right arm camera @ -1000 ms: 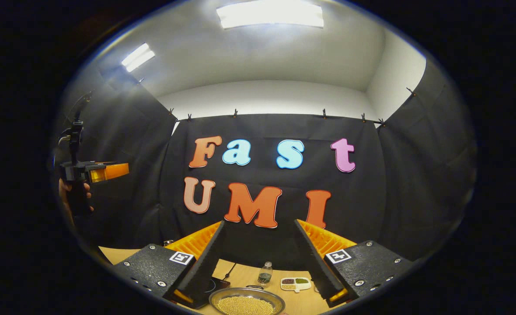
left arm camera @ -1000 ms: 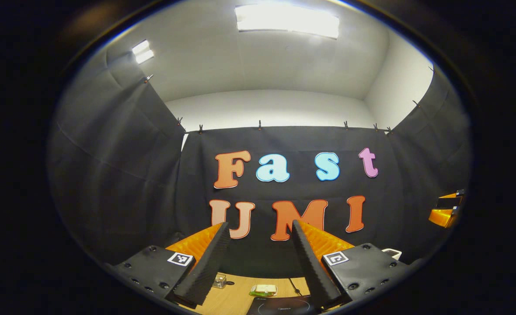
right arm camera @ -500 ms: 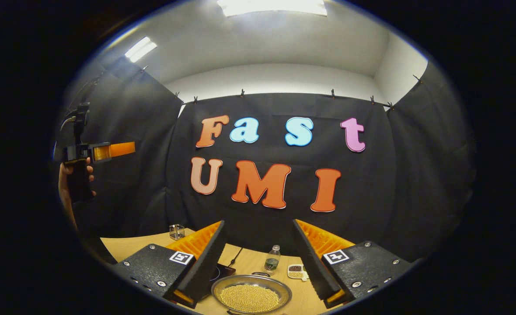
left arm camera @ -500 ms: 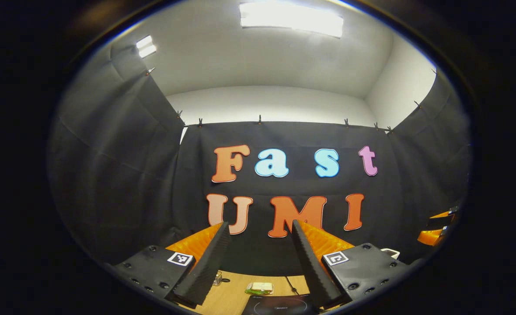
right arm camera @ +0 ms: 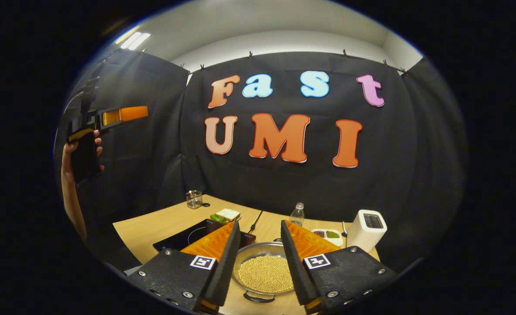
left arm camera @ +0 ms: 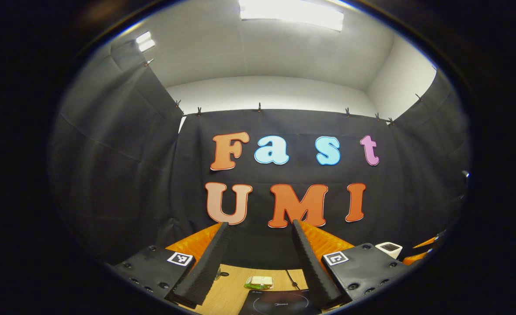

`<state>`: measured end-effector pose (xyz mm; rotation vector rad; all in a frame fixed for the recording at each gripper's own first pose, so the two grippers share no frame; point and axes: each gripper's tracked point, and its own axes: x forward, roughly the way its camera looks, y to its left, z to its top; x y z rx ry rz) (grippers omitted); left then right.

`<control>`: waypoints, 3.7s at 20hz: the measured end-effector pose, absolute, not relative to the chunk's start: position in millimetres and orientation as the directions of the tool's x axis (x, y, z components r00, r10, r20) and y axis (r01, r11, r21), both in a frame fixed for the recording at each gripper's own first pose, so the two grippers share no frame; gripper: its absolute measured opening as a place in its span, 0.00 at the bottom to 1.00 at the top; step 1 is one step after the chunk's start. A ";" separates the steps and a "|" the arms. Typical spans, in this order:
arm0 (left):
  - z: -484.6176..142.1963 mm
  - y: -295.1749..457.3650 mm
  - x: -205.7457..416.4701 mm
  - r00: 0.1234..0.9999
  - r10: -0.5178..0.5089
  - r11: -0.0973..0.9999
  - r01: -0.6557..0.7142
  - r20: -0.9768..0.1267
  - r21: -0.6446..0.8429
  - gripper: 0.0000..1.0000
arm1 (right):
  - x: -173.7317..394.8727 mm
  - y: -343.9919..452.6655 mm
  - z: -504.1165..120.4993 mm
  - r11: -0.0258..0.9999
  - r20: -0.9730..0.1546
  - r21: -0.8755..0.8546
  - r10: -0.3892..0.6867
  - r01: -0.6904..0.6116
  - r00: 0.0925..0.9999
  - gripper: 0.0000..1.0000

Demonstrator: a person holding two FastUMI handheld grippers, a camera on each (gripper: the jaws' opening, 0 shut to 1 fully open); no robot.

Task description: First push the handle of the pot to place it horizontally, then grasp the pot with both hands and set it on the induction cooktop.

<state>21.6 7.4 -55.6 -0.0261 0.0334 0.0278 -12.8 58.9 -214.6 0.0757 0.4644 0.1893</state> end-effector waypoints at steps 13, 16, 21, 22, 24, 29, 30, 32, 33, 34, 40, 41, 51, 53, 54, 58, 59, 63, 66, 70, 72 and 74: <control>-99.1 11.8 35.5 0.993 0.046 0.998 -0.050 -0.113 -0.033 0.92 | -70.7 117.5 -374.5 0.922 -0.787 0.342 0.388 -0.184 0.479 0.07; -105.3 11.8 37.4 0.992 0.047 0.998 -0.052 -0.120 -0.042 0.92 | -89.1 127.7 -393.7 0.903 -0.819 0.396 0.428 -0.165 0.381 0.00; -130.2 -10.3 36.3 0.981 -0.026 0.995 0.008 -0.190 -0.097 0.93 | -107.0 137.3 -419.6 0.891 -0.854 0.444 0.453 -0.093 0.256 0.00; -132.1 -7.4 39.7 0.981 -0.023 0.996 0.005 -0.195 -0.092 0.93 | -106.5 136.9 -422.9 0.891 -0.859 0.446 0.452 -0.083 0.242 0.00; -135.4 -3.9 44.7 0.979 -0.008 0.997 -0.009 -0.203 -0.081 0.93 | -107.4 136.7 -428.2 0.890 -0.864 0.452 0.454 -0.063 0.216 0.00; -135.9 -1.3 48.9 0.979 0.010 0.999 -0.021 -0.203 -0.051 0.93 | -112.7 132.8 -448.3 0.904 -0.890 0.427 0.426 -0.028 0.162 0.00; -135.7 -2.9 49.1 0.979 0.011 0.999 -0.021 -0.201 -0.048 0.93 | -113.3 129.5 -452.3 0.903 -0.891 0.429 0.427 -0.022 0.151 0.00; -139.4 -4.9 48.9 0.979 0.009 0.999 -0.018 -0.206 -0.042 0.93 | -117.3 128.7 -453.3 0.888 -0.882 0.460 0.454 0.019 0.126 0.00; -142.2 -4.7 48.4 0.978 0.009 0.999 -0.018 -0.209 -0.040 0.93 | -117.7 123.8 -455.1 0.887 -0.883 0.460 0.454 0.032 0.121 0.00; -143.9 -4.1 49.4 0.977 0.010 0.999 -0.019 -0.213 -0.038 0.93 | -119.6 117.9 -457.3 0.891 -0.888 0.452 0.445 0.039 0.119 0.00; -160.6 -6.5 51.8 0.968 -0.006 0.998 -0.008 -0.251 -0.055 0.93 | -124.3 78.2 -466.8 0.922 -0.921 0.382 0.374 0.063 0.113 0.00; -164.0 -6.4 52.2 0.965 -0.008 0.998 -0.006 -0.261 -0.055 0.93 | -122.7 62.4 -470.2 0.932 -0.931 0.355 0.344 0.081 0.119 0.00; -173.9 -1.5 57.4 0.960 -0.005 0.998 -0.014 -0.280 -0.067 0.93 | -111.2 -6.6 -481.3 0.942 -0.961 0.262 0.234 0.209 0.148 0.00; -176.8 -1.0 59.1 0.959 -0.004 0.998 -0.015 -0.285 -0.065 0.93 | -108.5 -17.7 -484.7 0.949 -0.967 0.235 0.206 0.211 0.152 0.00; -179.1 -1.7 59.0 0.958 -0.005 0.998 -0.013 -0.287 -0.062 0.93 | -106.9 -24.9 -485.9 0.953 -0.970 0.216 0.186 0.211 0.154 0.00; -186.8 -5.3 59.7 0.953 -0.014 0.999 0.000 -0.303 -0.045 0.93 | -94.5 -60.9 -491.2 0.974 -0.984 0.103 0.071 0.204 0.161 0.00; -188.4 -6.7 59.2 0.952 -0.016 0.999 0.004 -0.307 -0.040 0.93 | -92.8 -67.4 -491.4 0.974 -0.985 0.091 0.057 0.209 0.161 0.00; -193.6 -8.3 61.7 0.949 -0.024 0.999 0.014 -0.314 -0.034 0.93 | -79.7 -87.3 -497.0 0.967 -0.986 0.069 0.029 0.245 0.163 0.00; -201.2 -8.4 64.0 0.945 -0.024 0.999 0.014 -0.326 -0.034 0.93 | -70.8 -107.6 -504.8 0.968 -0.987 0.002 -0.038 0.252 0.156 0.00; -214.1 -6.6 68.4 0.937 -0.022 0.999 0.011 -0.348 -0.032 0.93 | -63.6 -124.6 -515.5 0.959 -0.987 -0.036 -0.078 0.280 0.140 0.00; -222.6 -7.0 71.4 0.932 -0.023 0.999 0.012 -0.362 -0.034 0.93 | -58.4 -130.1 -519.1 0.953 -0.987 -0.033 -0.078 0.301 0.138 0.00; -232.8 -12.8 73.6 0.923 -0.034 0.999 0.021 -0.382 -0.040 0.93 | -52.1 -134.0 -521.3 0.947 -0.987 -0.028 -0.076 0.321 0.139 0.00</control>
